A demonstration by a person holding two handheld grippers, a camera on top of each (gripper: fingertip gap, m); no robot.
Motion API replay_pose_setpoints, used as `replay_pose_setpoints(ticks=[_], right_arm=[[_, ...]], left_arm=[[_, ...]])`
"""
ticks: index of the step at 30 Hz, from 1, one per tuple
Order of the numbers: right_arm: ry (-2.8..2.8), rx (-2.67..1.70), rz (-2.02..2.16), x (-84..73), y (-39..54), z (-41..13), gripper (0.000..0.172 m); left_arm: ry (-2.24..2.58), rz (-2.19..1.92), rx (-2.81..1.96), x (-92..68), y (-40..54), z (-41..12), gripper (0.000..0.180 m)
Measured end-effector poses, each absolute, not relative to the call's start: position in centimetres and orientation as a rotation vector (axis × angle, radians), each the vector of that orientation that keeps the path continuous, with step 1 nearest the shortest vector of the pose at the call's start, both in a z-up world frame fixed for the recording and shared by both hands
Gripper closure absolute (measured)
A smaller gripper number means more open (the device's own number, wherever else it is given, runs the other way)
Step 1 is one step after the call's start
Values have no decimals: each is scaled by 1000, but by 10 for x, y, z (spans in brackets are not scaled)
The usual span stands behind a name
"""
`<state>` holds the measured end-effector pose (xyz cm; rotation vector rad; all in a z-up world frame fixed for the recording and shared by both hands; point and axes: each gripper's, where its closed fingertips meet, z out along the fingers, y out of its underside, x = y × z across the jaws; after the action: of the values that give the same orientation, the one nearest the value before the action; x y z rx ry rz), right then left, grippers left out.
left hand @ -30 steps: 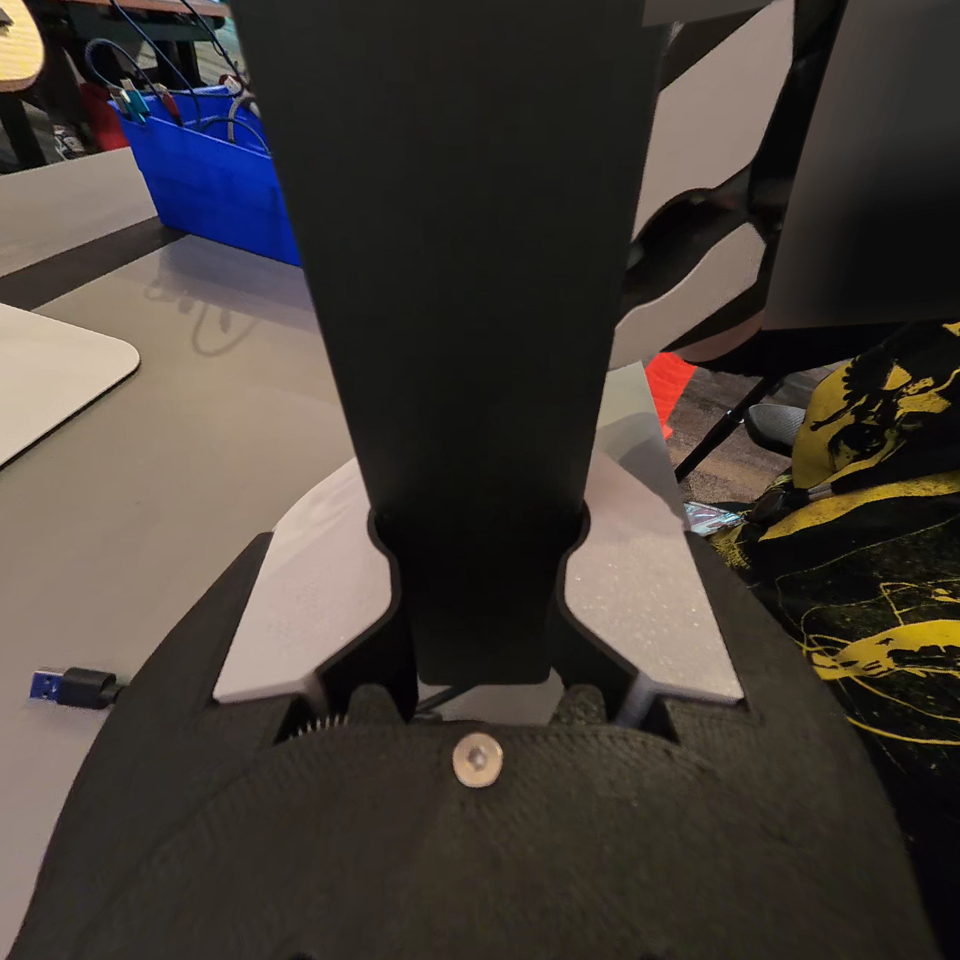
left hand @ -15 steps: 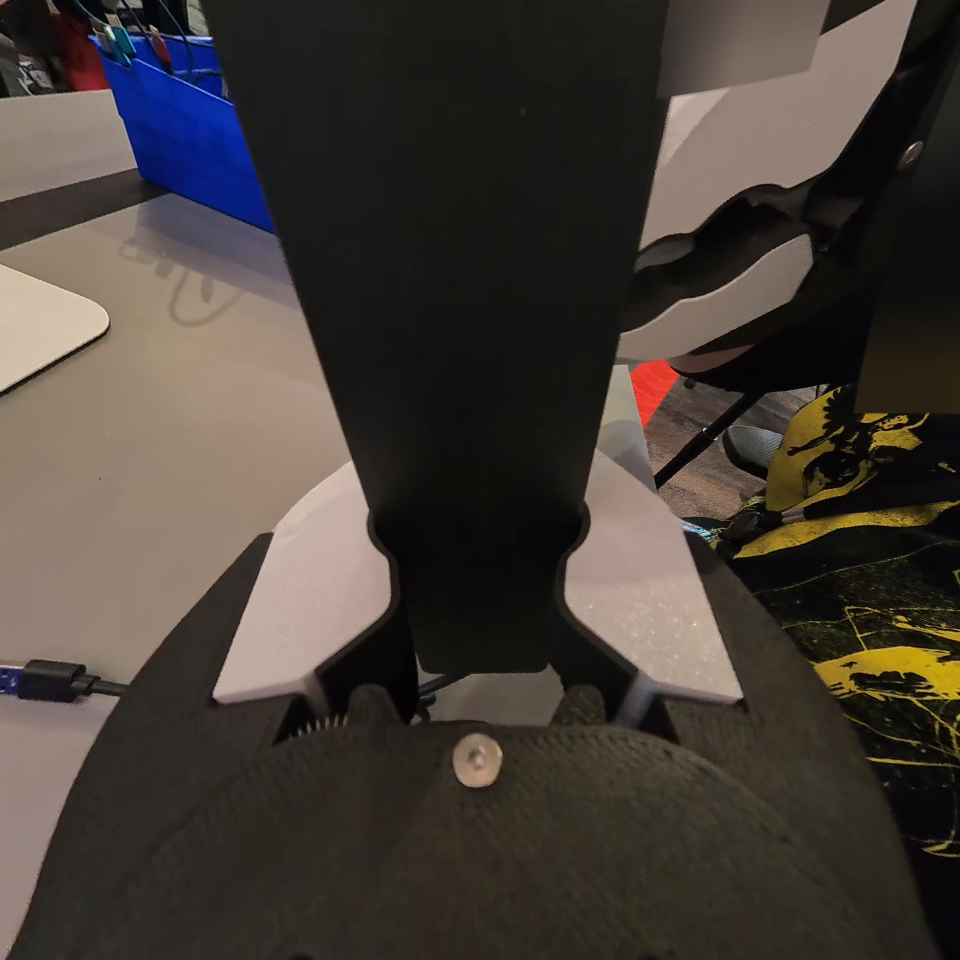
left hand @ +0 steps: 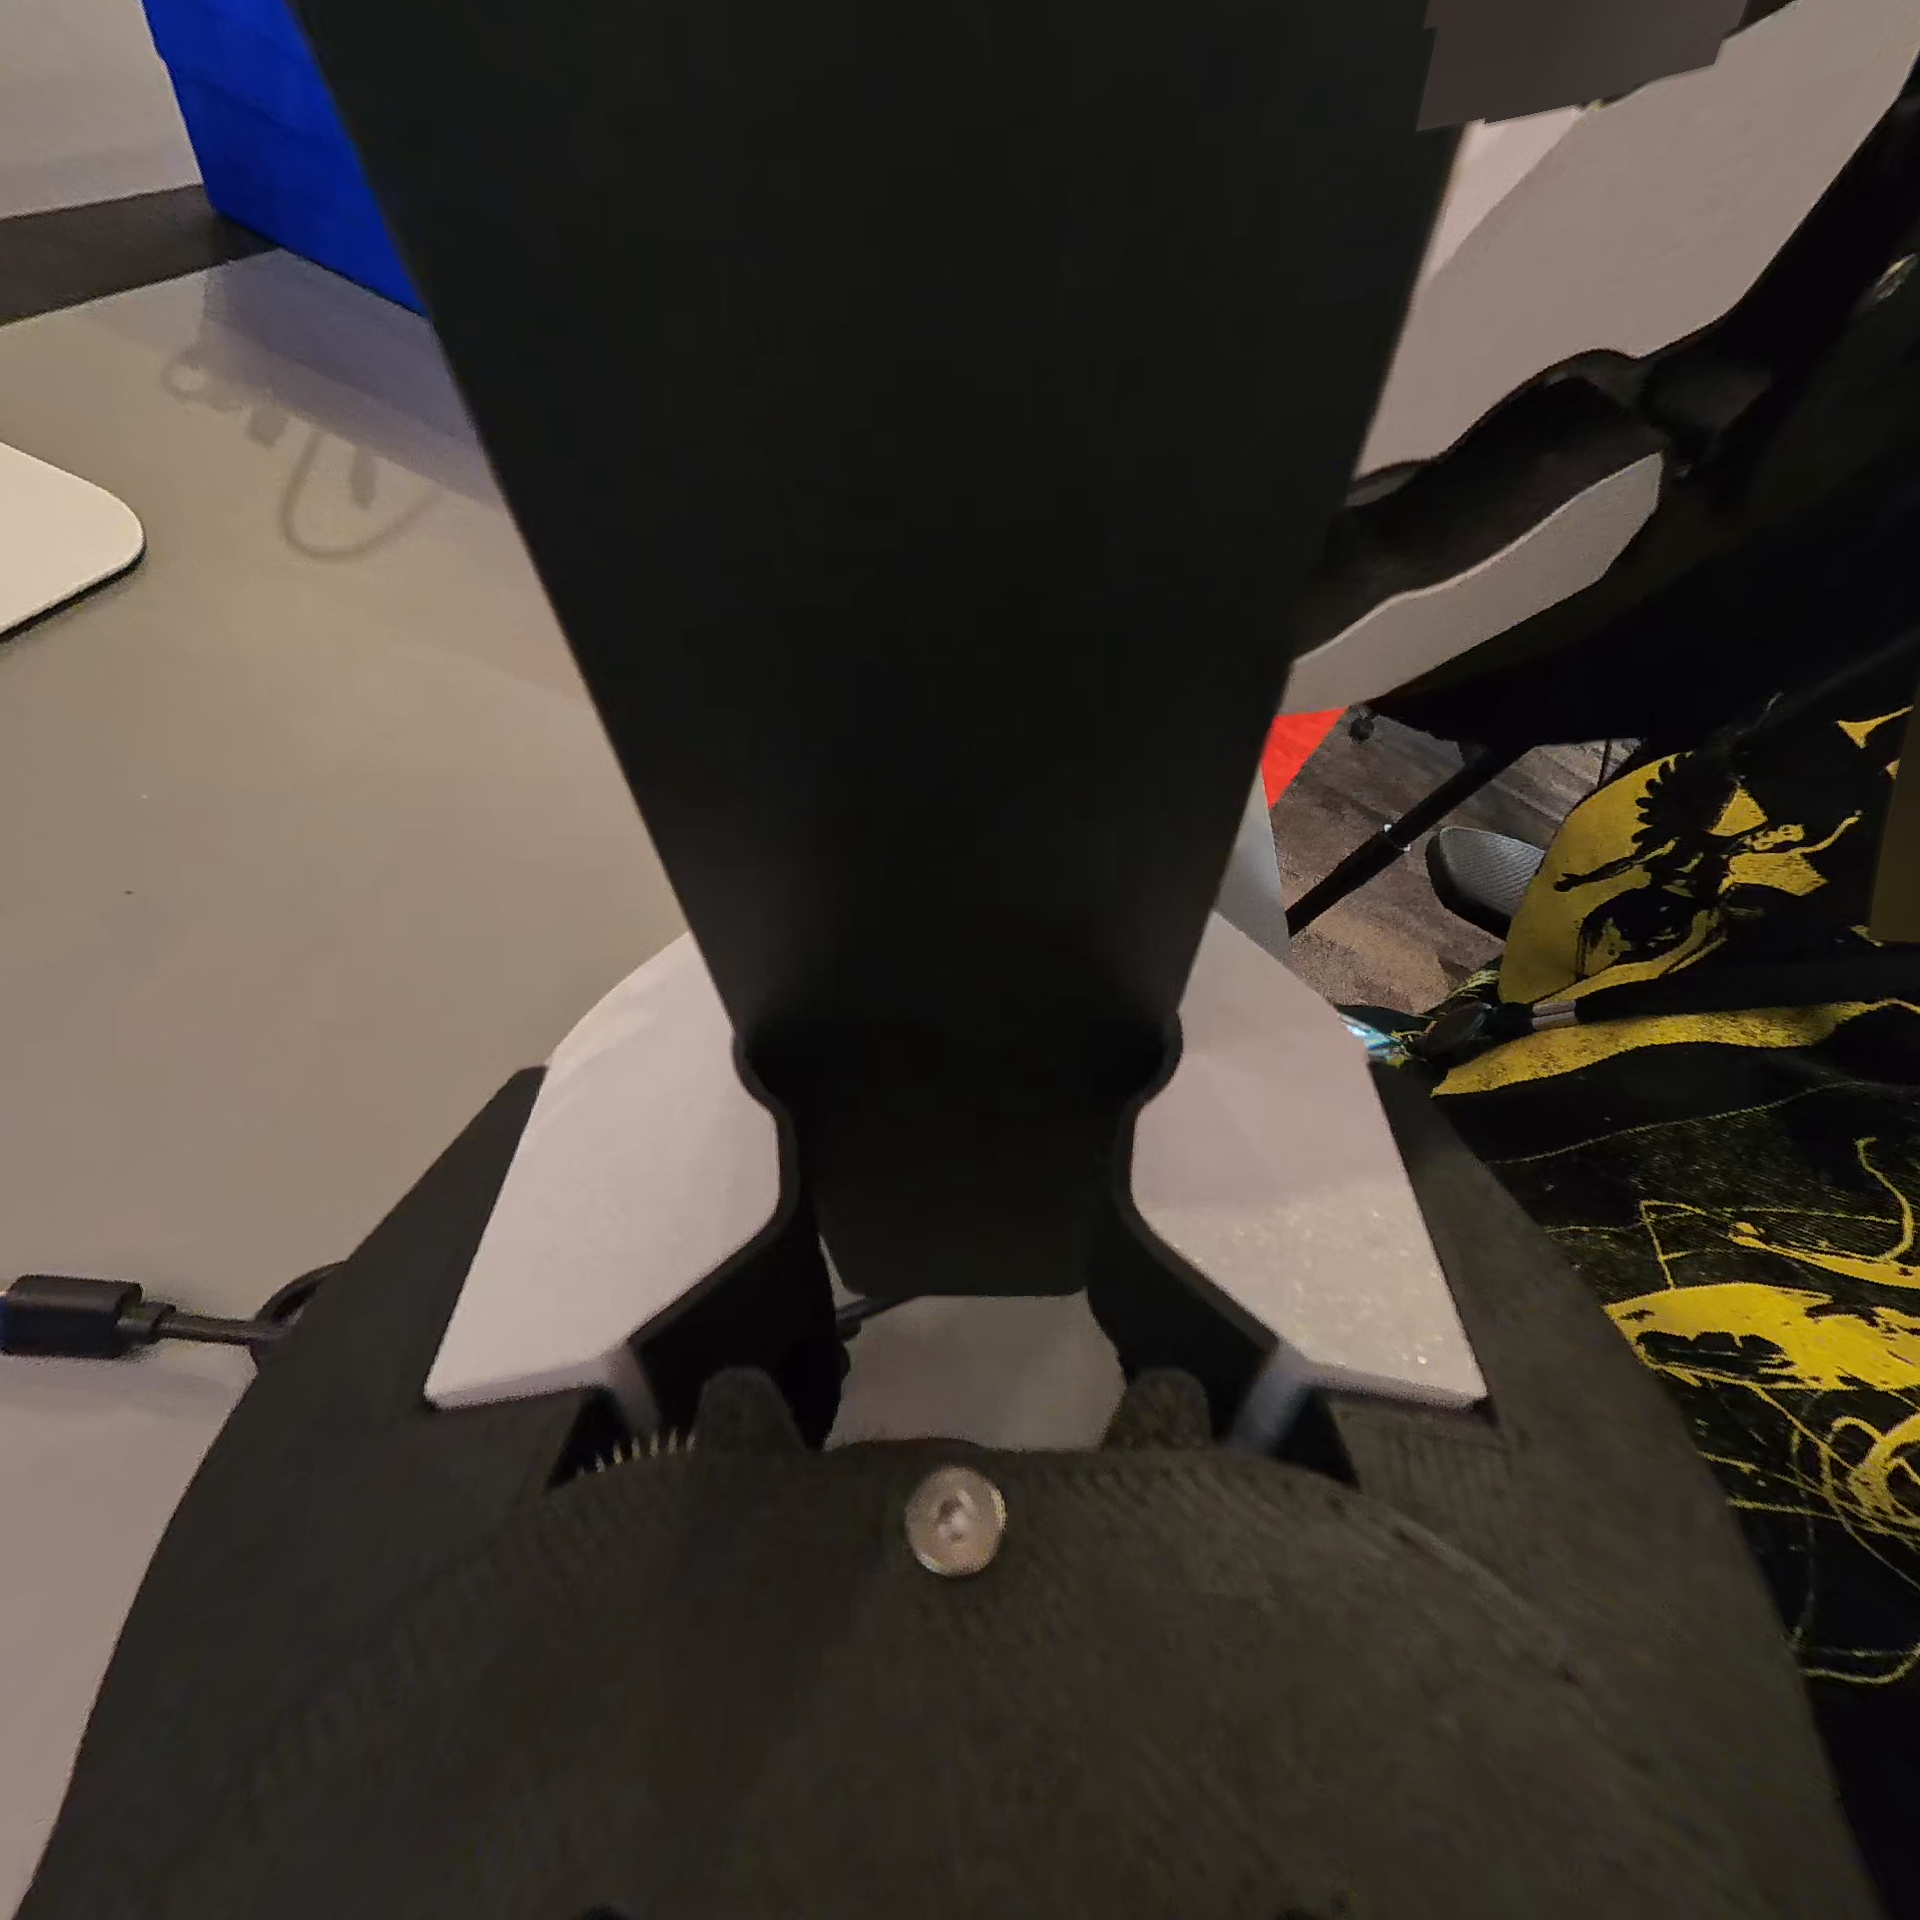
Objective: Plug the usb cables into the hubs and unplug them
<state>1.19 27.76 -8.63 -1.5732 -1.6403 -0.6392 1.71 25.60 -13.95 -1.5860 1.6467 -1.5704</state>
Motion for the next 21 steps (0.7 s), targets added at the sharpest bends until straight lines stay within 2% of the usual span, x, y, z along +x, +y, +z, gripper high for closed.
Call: replay_pose_setpoints(ticks=[21], right_arm=[[-1775, -1518, -591, 5, 280, -95, 167]], left_arm=[[1722, -1430, -1679, 18, 258, -156, 115]])
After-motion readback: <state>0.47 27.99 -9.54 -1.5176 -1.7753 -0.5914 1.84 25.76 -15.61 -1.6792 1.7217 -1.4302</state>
